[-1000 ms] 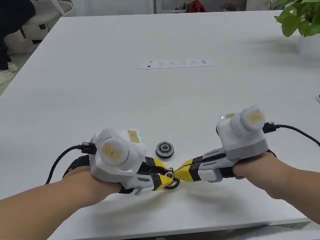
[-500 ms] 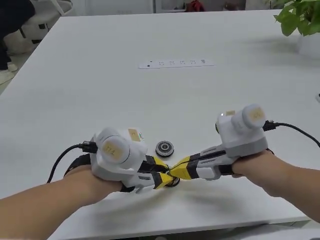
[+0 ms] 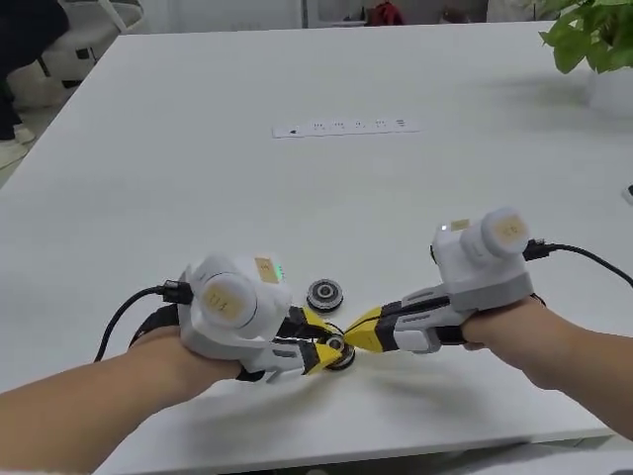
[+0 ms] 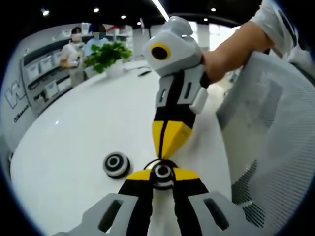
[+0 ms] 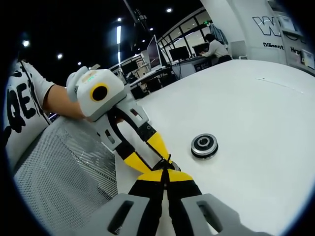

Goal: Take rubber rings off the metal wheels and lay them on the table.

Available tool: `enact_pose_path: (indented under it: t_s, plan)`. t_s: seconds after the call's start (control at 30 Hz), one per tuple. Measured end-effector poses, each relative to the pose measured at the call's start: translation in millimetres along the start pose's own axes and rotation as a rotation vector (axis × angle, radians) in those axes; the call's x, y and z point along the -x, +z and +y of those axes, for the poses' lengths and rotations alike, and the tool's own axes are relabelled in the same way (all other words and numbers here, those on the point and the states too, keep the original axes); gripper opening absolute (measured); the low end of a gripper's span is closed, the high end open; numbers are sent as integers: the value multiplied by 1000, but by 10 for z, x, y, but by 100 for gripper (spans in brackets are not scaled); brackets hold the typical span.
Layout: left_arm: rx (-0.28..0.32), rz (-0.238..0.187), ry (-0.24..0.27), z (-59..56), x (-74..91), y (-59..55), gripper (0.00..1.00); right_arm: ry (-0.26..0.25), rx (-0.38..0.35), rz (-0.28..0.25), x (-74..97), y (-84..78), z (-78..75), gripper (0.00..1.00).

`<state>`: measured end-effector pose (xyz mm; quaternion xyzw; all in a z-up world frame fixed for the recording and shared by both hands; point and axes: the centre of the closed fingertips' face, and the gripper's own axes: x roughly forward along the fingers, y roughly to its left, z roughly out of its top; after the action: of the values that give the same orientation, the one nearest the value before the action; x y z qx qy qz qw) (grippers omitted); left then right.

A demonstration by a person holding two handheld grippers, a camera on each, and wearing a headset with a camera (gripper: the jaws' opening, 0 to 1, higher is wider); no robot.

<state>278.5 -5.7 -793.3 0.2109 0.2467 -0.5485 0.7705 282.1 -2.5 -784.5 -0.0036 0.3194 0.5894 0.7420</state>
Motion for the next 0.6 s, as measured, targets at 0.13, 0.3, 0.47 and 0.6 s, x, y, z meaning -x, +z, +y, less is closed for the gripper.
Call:
enact_pose_path:
  t_s: [0.13,0.3,0.47,0.6]
  plan:
    - [2,-6,-18,-28,48,27,20,2,0,-2,4,10,-3,0]
    - [-4,-20,-31,-56,133,91,24,4,-2,-7,20,34,16,0]
    - [4,-38,-32,-68,237,134,27,10,-1,-9,27,53,42,0]
    - [43,-58,-35,-72,320,173,31,15,1,-10,31,64,55,0]
